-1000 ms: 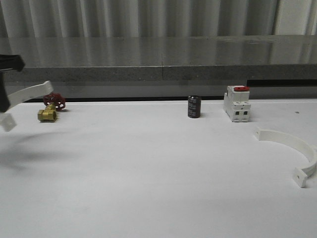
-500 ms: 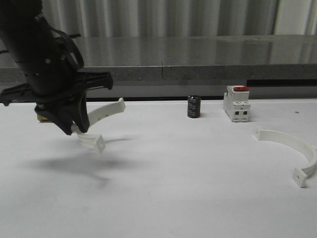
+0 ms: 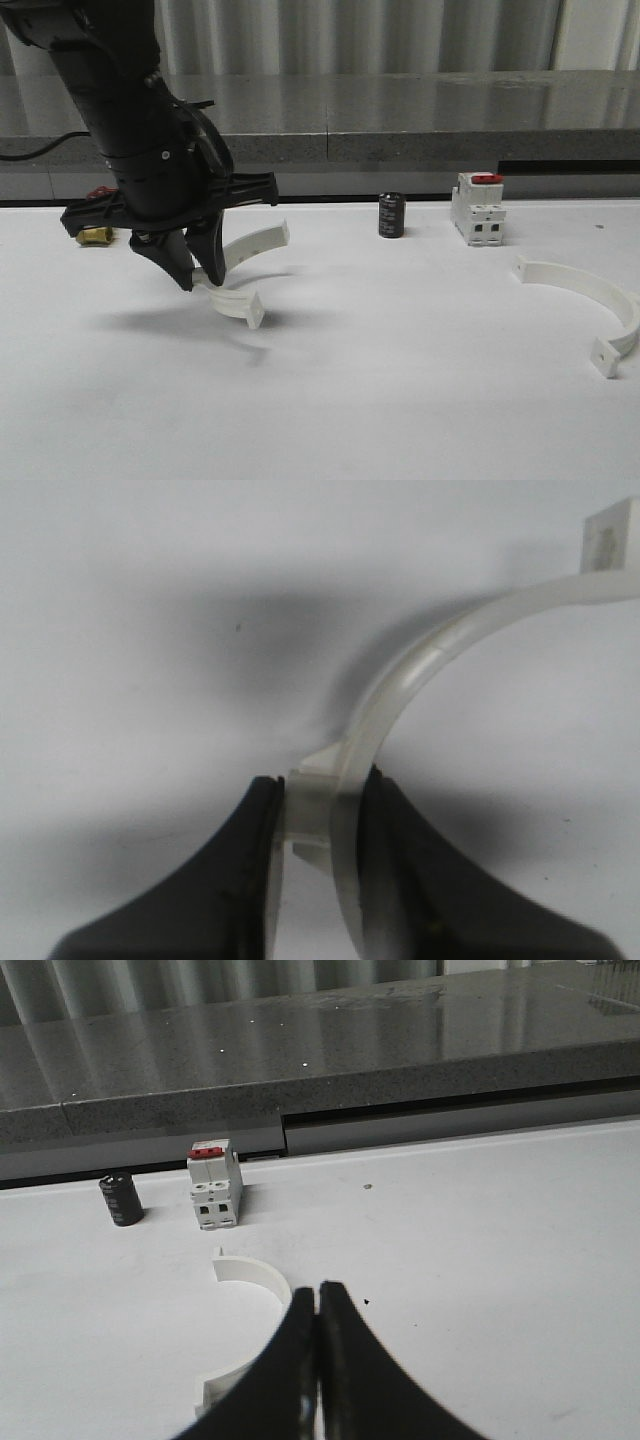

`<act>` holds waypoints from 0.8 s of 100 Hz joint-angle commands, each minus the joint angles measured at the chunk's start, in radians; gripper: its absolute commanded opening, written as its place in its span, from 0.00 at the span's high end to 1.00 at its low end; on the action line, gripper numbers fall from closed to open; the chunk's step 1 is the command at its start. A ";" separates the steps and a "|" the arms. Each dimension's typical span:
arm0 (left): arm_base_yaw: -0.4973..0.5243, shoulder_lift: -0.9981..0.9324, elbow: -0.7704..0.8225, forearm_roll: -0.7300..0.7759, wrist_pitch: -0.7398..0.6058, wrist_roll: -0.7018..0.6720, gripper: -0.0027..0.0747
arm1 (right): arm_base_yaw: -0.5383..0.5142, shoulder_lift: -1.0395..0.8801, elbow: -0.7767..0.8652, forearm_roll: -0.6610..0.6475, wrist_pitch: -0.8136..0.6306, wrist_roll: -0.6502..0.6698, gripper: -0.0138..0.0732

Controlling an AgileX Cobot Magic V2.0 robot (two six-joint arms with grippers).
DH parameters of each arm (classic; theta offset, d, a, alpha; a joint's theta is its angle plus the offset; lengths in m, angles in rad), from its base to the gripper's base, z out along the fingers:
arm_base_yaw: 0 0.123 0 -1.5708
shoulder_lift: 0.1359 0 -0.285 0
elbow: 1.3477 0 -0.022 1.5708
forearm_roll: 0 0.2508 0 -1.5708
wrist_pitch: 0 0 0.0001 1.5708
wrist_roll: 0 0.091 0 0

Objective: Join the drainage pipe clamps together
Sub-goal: 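Move the clamp half toward the table center, set it down, release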

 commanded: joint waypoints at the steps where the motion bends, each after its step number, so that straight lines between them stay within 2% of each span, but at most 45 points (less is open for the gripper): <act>1: -0.007 -0.037 -0.028 0.010 -0.025 -0.025 0.99 | -0.005 -0.018 -0.016 -0.010 -0.078 -0.002 0.92; 38: -0.008 0.002 -0.028 0.006 -0.008 -0.025 0.99 | -0.005 -0.018 -0.016 -0.010 -0.078 -0.002 0.92; 45: -0.008 0.002 -0.028 0.006 -0.008 -0.025 0.95 | -0.005 -0.018 -0.016 -0.010 -0.078 -0.002 0.92; 56: -0.008 0.002 -0.028 0.006 -0.008 -0.025 0.77 | -0.005 -0.018 -0.016 -0.010 -0.078 -0.002 0.92; 66: -0.008 0.002 -0.028 0.006 -0.008 -0.021 0.50 | -0.005 -0.018 -0.016 -0.010 -0.078 -0.002 0.92; 71: -0.008 0.002 -0.028 0.006 -0.008 -0.021 0.34 | -0.005 -0.018 -0.016 -0.010 -0.078 -0.002 0.92; 76: -0.008 0.002 -0.028 0.006 -0.008 -0.021 0.23 | -0.005 -0.018 -0.016 -0.010 -0.078 -0.002 0.92; 80: -0.008 0.002 -0.028 0.011 -0.008 -0.019 0.17 | -0.005 -0.018 -0.016 -0.010 -0.078 -0.002 0.92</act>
